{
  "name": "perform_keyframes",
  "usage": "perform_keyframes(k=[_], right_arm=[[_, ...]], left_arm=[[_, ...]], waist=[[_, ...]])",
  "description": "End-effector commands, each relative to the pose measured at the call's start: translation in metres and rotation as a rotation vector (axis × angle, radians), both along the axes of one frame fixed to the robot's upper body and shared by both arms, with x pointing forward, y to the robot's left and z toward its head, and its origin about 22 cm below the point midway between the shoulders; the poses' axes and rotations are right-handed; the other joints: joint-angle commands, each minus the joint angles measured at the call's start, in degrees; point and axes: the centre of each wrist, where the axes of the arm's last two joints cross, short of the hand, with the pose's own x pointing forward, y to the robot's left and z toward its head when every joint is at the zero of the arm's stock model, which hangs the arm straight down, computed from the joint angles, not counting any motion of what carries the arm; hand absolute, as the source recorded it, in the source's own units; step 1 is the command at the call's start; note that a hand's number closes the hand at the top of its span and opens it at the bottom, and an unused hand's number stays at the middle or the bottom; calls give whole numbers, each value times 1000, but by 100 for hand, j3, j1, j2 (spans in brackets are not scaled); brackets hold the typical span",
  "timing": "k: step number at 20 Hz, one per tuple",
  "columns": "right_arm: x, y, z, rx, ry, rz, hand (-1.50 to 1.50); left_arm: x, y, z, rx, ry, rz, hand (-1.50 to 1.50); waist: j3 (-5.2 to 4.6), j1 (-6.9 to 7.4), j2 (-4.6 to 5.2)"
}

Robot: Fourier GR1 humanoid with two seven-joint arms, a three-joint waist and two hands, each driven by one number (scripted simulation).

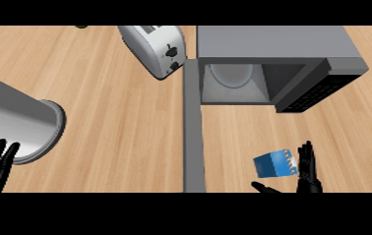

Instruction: Pick up the milk, place it into the microwave and close the microwave

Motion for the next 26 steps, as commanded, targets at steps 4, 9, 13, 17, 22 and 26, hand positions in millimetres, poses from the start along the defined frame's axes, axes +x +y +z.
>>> perform_keyframes(k=[4,9,13,17,22,26], right_arm=[[17,-5,-24,-6,-48,-36,-150],[15,-20,-15,106,-151,-16,-150],[36,-3,-15,185,-177,55,150],[35,6,-11,201,-229,27,150],[31,14,-16,282,-228,115,150],[60,4,7,320,-222,262,150]], left_arm=[[-15,8,0,4,8,-2,-150],[-2,-3,-3,8,-14,-17,-150],[1,5,-12,-8,5,-18,-150],[-12,-8,10,-4,-17,-9,-150],[-7,14,5,4,-19,11,-150],[1,4,6,3,-19,15,-150]], waist=[[1,20,-1],[-1,-8,-3],[-2,0,-1],[-2,4,-6],[-2,2,-4],[-1,13,1]])
